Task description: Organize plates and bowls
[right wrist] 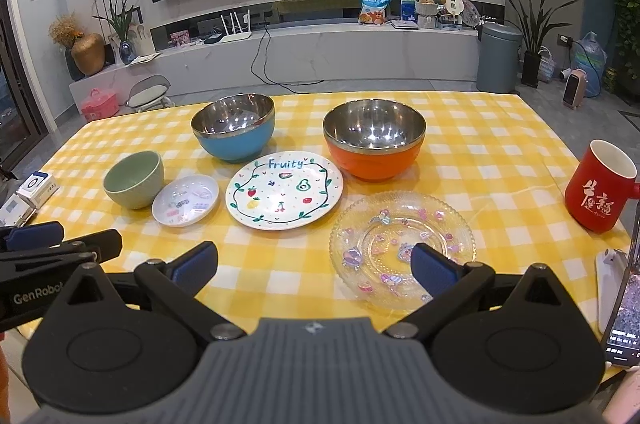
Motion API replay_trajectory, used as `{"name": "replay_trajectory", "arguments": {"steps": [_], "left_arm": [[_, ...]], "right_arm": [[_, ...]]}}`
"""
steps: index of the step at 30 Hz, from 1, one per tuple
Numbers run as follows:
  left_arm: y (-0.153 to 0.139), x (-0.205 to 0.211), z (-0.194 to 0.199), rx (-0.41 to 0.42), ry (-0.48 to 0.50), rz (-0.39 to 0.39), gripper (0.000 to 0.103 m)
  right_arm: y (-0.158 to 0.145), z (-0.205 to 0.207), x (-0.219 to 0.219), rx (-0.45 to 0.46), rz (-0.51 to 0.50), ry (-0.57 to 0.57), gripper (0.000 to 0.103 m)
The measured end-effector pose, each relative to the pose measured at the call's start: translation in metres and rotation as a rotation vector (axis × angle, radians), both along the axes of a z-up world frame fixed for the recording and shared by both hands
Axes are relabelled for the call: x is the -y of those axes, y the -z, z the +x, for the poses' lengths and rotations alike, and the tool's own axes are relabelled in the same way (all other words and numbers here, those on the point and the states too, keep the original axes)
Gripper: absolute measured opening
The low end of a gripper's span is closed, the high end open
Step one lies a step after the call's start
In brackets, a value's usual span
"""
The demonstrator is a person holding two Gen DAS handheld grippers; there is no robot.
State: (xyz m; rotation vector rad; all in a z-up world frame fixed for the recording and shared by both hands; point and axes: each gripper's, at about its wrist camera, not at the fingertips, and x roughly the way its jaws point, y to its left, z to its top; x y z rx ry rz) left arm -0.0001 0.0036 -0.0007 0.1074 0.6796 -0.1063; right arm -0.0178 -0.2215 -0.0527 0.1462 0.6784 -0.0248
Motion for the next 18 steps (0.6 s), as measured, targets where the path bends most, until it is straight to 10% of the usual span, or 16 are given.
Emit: {"name": "replay_trajectory", "arguments": {"steps": [18], "left_arm": [[-0.0008,0.0004,-0.0017,0.000,-0.001,-0.004,0.077]], "right_arm": [[0.0024,0.0002,-0.0002,-0.018,-0.006,0.005,0.100]]}}
